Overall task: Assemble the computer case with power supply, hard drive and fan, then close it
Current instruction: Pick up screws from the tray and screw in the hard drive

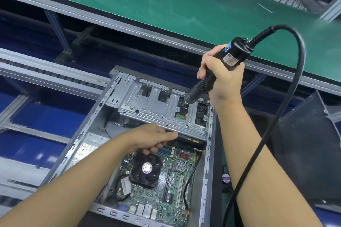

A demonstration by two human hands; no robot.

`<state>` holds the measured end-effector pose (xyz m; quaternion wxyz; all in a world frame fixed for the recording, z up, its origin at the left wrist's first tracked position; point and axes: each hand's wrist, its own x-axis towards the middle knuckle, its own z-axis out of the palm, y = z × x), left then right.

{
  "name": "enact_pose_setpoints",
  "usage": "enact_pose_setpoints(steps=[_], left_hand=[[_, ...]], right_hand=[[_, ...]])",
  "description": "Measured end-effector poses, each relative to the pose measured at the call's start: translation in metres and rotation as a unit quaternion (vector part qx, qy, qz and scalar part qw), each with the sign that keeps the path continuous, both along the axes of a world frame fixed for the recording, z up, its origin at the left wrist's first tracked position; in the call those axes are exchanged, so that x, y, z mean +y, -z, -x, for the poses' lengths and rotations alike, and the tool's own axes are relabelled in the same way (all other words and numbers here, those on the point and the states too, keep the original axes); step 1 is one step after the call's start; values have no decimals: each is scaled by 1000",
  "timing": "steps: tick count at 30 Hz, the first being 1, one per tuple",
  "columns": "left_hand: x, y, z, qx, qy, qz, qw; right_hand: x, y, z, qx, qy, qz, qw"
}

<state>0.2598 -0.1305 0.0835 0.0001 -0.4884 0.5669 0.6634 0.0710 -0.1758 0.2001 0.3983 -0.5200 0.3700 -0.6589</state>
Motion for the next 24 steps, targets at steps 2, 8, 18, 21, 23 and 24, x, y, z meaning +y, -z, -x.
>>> enact_pose_setpoints(steps=[2,8,18,21,23,24], left_hand=[[-12,-17,-1,-31,-20,169,985],[-59,-31,39,-151,43,448,880],[-89,-29,51,-230,218,528,787],[-90,-29,52,-235,245,536,773],[-90,-29,52,-239,260,547,759],[-91,-30,53,-242,268,551,752]], right_hand=[[4,-3,4,-17,4,8,1000],[20,-7,15,-22,16,24,999],[41,4,36,-21,44,20,999],[44,5,37,-26,45,14,999],[45,4,36,-32,43,12,998],[45,3,36,-37,42,11,998]])
